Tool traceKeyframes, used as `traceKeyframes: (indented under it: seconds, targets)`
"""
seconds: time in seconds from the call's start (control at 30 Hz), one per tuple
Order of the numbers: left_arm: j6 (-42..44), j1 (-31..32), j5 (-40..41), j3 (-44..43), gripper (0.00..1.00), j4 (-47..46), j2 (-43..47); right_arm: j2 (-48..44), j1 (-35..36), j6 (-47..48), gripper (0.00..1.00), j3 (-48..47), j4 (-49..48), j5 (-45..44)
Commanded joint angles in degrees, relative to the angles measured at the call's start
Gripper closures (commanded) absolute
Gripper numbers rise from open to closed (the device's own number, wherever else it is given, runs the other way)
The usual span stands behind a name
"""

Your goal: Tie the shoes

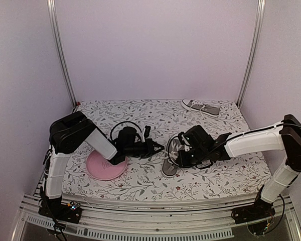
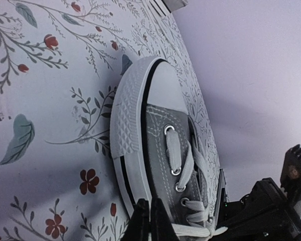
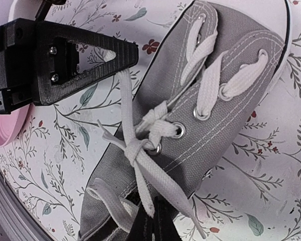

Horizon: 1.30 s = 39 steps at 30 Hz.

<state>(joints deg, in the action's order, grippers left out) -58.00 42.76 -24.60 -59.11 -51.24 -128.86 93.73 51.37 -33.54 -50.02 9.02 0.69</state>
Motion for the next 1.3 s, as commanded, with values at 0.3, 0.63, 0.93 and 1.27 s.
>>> traceKeyframes:
  seconds: [0.3,0.63,0.93,1.27]
  targets:
    - [2.5,-3.3,5.3,-1.3,1.0,3.8,0.9,-2.6,0.4,-0.9,0.98,3.6,5.6,1.5]
    - [4.1,-3.3,3.8,-2.4,1.0,3.7,1.3,-4.3,0.4,-0.3,0.98,4.5,2.4,3.8]
    - [8.8,-2.9,1.2,3.5,0.32,3.3,11.5,-13.5,-0.7,4.5,0.41,4.4,-0.5,6.9]
    - [9.1,2.5,-2.7,9.3,0.41,6.4,14.8,-15.3,-11.7,5.7,0.33,12.6,-13.8,21.0]
